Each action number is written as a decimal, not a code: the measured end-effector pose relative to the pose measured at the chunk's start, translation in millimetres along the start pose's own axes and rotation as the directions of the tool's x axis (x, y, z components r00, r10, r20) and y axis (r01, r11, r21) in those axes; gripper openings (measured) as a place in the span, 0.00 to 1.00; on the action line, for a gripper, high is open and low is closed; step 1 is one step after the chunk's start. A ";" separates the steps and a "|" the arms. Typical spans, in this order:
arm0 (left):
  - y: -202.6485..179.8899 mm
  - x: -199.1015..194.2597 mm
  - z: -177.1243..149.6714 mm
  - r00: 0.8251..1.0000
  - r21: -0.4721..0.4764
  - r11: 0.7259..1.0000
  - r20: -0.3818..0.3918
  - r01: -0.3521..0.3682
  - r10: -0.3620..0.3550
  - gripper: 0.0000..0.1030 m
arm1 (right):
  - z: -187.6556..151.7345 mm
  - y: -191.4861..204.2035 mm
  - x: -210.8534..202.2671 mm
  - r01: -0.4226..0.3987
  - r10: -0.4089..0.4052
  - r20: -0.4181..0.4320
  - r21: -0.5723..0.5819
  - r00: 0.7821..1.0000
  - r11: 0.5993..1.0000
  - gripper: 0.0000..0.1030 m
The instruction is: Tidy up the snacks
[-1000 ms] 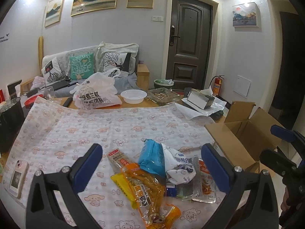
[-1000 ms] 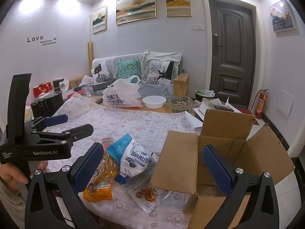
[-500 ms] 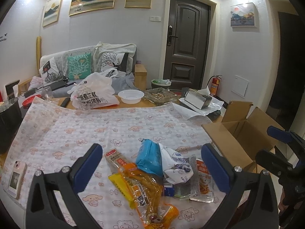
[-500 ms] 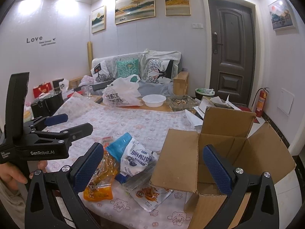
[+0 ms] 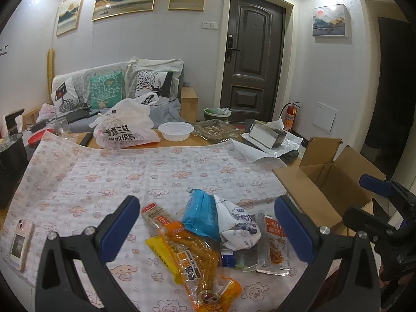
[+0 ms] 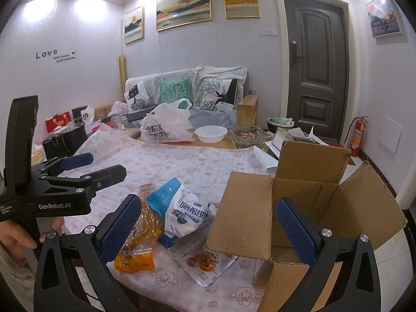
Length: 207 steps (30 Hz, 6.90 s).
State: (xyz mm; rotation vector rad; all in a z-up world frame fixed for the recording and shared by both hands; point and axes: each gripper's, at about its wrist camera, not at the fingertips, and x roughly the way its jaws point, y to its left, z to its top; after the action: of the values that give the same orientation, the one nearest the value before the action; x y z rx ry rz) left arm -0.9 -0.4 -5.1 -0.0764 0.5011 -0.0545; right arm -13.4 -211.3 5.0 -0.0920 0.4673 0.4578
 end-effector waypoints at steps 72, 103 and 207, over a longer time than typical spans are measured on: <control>118.9 99.3 -55.3 0.911 -0.049 0.948 -0.263 0.315 -0.317 0.99 | -68.3 133.5 147.9 -0.277 0.210 -0.423 -0.104 0.882 0.955 0.49; -55.7 2.4 77.9 0.900 0.252 0.866 -0.068 0.432 -0.430 0.49 | 42.1 36.5 27.7 -0.252 0.246 -0.060 -0.165 0.968 0.954 0.49; 72.9 146.8 -20.3 0.880 -0.019 0.931 -0.320 0.364 -0.351 0.81 | -40.2 45.3 201.8 0.098 -0.099 -0.403 -0.024 0.910 0.995 0.68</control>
State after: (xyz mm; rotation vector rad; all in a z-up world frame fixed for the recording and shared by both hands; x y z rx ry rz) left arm 120.3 60.7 -99.2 -0.1200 0.8057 -0.4473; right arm 109.9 -96.7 -121.7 -0.2152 0.8663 0.3387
